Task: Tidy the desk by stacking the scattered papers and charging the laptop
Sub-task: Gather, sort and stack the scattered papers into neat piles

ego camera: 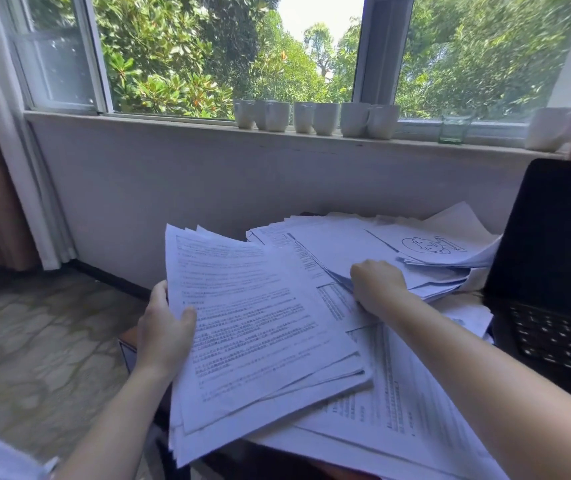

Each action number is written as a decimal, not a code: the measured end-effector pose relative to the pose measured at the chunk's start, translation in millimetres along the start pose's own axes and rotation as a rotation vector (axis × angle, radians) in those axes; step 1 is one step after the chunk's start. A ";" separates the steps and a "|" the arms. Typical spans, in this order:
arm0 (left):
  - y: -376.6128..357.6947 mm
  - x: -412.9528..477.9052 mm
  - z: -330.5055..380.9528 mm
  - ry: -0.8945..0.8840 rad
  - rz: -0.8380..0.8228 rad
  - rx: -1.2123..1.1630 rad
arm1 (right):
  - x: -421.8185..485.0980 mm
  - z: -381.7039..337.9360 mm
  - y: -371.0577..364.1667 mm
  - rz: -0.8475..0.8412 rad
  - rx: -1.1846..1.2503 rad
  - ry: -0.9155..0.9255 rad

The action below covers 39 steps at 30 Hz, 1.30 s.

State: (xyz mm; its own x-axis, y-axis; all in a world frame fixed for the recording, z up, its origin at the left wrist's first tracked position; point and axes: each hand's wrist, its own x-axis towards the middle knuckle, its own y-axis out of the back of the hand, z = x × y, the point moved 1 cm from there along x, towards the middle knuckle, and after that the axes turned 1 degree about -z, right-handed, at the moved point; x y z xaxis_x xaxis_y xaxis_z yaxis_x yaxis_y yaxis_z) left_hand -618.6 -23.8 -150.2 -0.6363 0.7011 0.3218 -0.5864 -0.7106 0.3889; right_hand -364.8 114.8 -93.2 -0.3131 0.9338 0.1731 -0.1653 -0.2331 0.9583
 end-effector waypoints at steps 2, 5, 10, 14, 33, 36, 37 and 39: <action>-1.7 1.2 -0.4 0.013 -0.009 0.023 | -0.3 7.6 0.0 0.058 0.030 -0.055; -2.8 0.7 2.5 0.027 -0.019 0.034 | 0.0 27.2 0.5 0.219 0.279 -0.181; -3.7 -0.5 7.9 0.042 -0.035 0.003 | -8.3 56.3 25.5 0.521 0.607 -0.171; -3.7 1.3 8.6 0.088 -0.085 -0.005 | -22.4 44.4 45.1 0.584 0.610 -0.039; 2.0 11.7 12.3 0.169 -0.355 -0.166 | -94.8 -92.7 50.9 -0.151 0.721 0.731; 2.5 11.3 9.0 0.145 -0.332 -0.078 | -88.5 -89.0 47.4 -0.381 0.873 0.664; 3.1 9.6 9.4 0.140 -0.323 -0.065 | -83.8 -86.4 44.6 -0.408 0.907 0.621; 2.9 8.2 8.2 0.135 -0.328 -0.075 | -70.5 -76.9 39.2 -0.286 0.830 0.549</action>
State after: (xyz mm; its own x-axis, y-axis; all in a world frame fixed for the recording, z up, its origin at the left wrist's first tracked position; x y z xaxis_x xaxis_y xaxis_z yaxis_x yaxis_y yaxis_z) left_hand -621.5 -19.6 -139.4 -0.4656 0.8821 0.0714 -0.8023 -0.4548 0.3866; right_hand -421.1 19.0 -85.3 -0.7816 0.6236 -0.0141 0.3305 0.4332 0.8385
